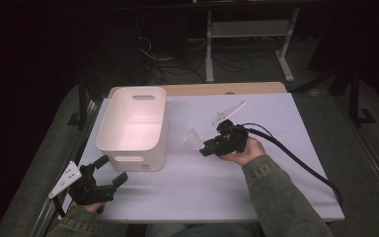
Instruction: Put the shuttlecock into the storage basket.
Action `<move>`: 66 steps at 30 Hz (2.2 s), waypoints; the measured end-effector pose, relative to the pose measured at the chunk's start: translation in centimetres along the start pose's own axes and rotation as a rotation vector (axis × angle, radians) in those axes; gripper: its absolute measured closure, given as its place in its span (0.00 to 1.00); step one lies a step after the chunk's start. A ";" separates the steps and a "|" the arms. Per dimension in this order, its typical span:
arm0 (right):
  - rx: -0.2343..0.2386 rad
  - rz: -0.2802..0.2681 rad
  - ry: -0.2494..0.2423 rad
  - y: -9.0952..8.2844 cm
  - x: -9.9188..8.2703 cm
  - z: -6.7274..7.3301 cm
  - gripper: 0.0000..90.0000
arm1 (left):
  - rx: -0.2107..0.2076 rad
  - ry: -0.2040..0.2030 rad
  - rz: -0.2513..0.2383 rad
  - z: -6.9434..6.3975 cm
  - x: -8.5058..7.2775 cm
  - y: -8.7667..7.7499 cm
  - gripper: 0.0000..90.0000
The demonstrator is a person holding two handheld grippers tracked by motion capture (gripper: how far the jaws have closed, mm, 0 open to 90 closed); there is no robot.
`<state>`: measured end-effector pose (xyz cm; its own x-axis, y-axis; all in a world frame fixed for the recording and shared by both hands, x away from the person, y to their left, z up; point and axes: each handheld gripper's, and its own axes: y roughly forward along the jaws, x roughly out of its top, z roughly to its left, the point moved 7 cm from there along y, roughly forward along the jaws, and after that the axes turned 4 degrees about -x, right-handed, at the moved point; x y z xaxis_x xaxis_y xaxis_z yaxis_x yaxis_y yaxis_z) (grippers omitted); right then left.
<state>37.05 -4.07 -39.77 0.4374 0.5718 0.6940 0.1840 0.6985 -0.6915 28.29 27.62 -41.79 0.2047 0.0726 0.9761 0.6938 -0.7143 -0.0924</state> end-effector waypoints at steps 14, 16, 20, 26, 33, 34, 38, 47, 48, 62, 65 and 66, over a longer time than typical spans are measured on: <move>-0.015 -0.027 -0.031 -0.9 2.7 -0.3 0.71 | 0.001 -0.009 0.004 0.0 -0.1 0.0 0.00; -0.009 -0.033 -0.017 -1.0 3.1 -0.2 0.71 | 0.001 -0.005 0.008 -0.1 -0.1 0.0 0.00; 0.011 -0.053 0.007 -1.2 3.7 -0.2 0.71 | -0.001 -0.010 0.001 0.0 0.0 0.0 0.00; 0.010 -0.065 0.005 -1.6 5.0 -0.2 0.71 | -0.001 -0.002 0.001 0.0 0.0 0.0 0.00; -0.005 -0.064 -0.024 -1.7 6.0 -0.1 0.71 | 0.001 -0.003 0.002 0.0 0.0 -0.1 0.00; -0.009 -0.063 -0.034 -1.7 6.1 -0.2 0.71 | 0.001 -0.003 0.002 0.0 0.0 -0.1 0.00; -0.008 -0.069 -0.040 -1.6 6.9 0.2 0.71 | 0.001 -0.008 -0.005 0.0 0.0 0.0 0.00; -0.007 -0.086 -0.050 -1.8 8.5 0.5 0.71 | 0.003 -0.009 0.000 0.0 0.0 -0.1 0.00; -0.007 -0.088 -0.044 -1.8 8.6 0.6 0.71 | 0.003 -0.010 -0.001 0.0 0.0 -0.1 0.00; 0.000 -0.109 -0.050 -1.6 10.4 0.6 0.71 | 0.005 -0.016 0.000 0.0 0.0 0.0 0.00; 0.013 -0.117 -0.038 -1.4 10.8 0.7 0.71 | 0.006 -0.017 0.000 0.0 0.0 0.0 0.00; 0.009 -0.116 -0.044 -1.4 10.9 0.6 0.71 | 0.006 -0.019 -0.002 0.0 0.0 0.0 0.00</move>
<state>41.05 1.49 -31.10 0.3745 0.5053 0.7775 0.2229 0.7648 -0.6044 28.26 27.60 -41.78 0.2164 0.0866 0.9725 0.6979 -0.7103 -0.0920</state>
